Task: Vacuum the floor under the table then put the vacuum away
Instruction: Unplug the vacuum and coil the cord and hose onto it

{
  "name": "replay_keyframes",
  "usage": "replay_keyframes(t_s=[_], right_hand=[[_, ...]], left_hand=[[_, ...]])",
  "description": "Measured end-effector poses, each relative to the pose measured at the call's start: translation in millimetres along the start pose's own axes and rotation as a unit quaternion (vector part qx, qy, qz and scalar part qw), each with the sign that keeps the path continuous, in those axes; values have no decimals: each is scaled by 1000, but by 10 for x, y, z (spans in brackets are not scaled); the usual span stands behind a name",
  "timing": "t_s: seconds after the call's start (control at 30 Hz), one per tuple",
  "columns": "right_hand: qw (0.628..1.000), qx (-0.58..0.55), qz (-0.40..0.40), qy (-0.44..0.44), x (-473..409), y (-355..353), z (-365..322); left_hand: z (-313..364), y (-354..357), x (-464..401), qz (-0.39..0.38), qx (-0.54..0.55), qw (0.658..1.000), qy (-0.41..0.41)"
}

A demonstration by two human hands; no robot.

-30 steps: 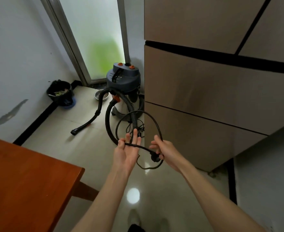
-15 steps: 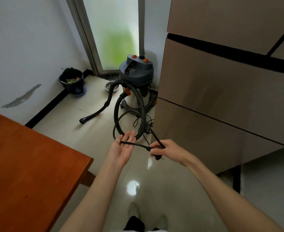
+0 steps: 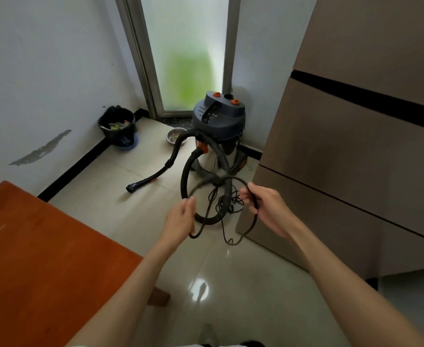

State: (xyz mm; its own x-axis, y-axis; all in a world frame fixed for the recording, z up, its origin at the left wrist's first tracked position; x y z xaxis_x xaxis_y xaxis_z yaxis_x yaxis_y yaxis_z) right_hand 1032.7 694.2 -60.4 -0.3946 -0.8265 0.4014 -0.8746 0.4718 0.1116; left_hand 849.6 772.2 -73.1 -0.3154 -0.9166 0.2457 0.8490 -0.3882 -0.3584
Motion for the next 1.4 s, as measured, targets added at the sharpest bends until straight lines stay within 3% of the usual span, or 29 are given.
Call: replay_keyframes(t_s=[0.1, 0.2, 0.3, 0.37, 0.43, 0.57, 0.63, 0.77, 0.9, 1.0, 1.1, 1.17, 1.3, 1.4], right_hand=[[990, 123, 22, -61, -102, 73, 27], [972, 210, -19, -100, -235, 302, 8], [955, 263, -57, -125, -427, 488, -33], [954, 261, -89, -119, -571, 527, -46], [947, 272, -147, -86, -727, 542, 9], [907, 370, -203, 3, -1142, 294, 298], [885, 423, -191, 38, -1357, 10, 413], [882, 448, -124, 72, -1652, -371, 384], [882, 460, -88, 45, -1927, -183, 135], [917, 394, -58, 4, -2052, 113, -93], [984, 163, -37, 56, -2042, 378, -302], [996, 55, -35, 59, -1976, 518, -442], [998, 43, -54, 14, -1778, 722, -622], [998, 54, -40, -4, -1658, 823, -605]], left_hand=[[-40, -27, -200, 22, 286, 942, -175], [31, 96, -368, -74, 307, 919, -236], [205, 216, -530, -136, 259, 932, -213], [363, 234, -692, -118, 226, 951, -175], [528, 225, -881, -91, 264, 949, -144], [890, -68, -1341, -40, 522, 841, -136], [1101, -374, -1543, -13, 555, 825, -103], [1245, -692, -1681, -7, 462, 885, -59], [1010, -465, -1588, -41, 301, 950, -66], [698, -250, -1549, -46, 176, 979, -89], [391, -90, -1538, -24, 117, 986, -120], [267, -29, -1534, -2, 137, 978, -156], [332, -2, -1605, 12, 242, 950, -195], [505, -18, -1683, -6, 246, 955, -162]])
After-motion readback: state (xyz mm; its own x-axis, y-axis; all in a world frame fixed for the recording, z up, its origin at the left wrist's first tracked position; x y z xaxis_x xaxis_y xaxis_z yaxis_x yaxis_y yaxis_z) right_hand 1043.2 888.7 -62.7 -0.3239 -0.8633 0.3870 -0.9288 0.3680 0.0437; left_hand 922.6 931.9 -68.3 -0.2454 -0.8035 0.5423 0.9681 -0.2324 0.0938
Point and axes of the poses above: each hand's wrist, its own x-axis away from the middle knuckle, its own y-axis out of the palm, z = x × y, the point moved 5 cm from there along -x, towards the middle knuckle, and after that the axes turned 4 degrees about z, right-handed, at the moved point
